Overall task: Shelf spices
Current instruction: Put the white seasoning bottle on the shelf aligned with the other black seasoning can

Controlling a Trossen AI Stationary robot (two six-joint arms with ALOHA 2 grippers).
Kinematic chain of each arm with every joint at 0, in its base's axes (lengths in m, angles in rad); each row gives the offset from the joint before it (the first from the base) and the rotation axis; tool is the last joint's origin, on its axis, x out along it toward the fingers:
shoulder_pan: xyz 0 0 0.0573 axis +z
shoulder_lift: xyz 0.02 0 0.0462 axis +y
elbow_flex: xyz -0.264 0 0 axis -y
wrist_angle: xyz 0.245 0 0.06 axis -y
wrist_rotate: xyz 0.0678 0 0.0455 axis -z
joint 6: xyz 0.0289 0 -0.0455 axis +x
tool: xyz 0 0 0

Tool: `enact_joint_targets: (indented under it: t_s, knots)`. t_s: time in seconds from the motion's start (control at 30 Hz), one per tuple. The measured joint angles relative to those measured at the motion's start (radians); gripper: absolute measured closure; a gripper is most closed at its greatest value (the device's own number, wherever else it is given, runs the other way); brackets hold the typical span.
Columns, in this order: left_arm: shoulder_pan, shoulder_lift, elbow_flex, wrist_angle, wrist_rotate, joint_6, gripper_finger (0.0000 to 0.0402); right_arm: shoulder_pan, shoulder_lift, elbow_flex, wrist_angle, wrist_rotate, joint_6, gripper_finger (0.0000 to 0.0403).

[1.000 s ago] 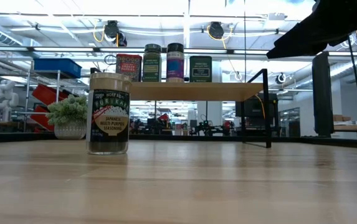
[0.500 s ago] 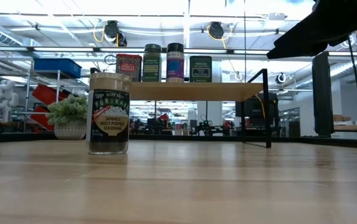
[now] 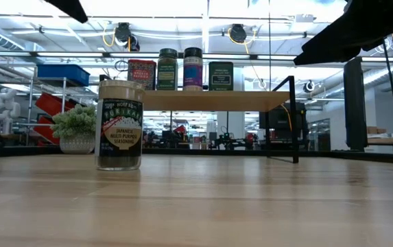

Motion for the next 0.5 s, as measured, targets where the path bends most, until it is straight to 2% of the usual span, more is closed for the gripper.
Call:
enact_joint_targets:
  t_s: [0.23,0.5]
  knots:
    - [-0.018,0.0,-0.143,0.229,-0.095,-0.046,0.0127,0.0,0.0,0.0,0.0,0.0,0.0,0.0076]
    - [-0.017,0.003,-0.264,0.388,-0.172,-0.048,0.0127,0.0,0.0,0.0,0.0,0.0,0.0,0.0076]
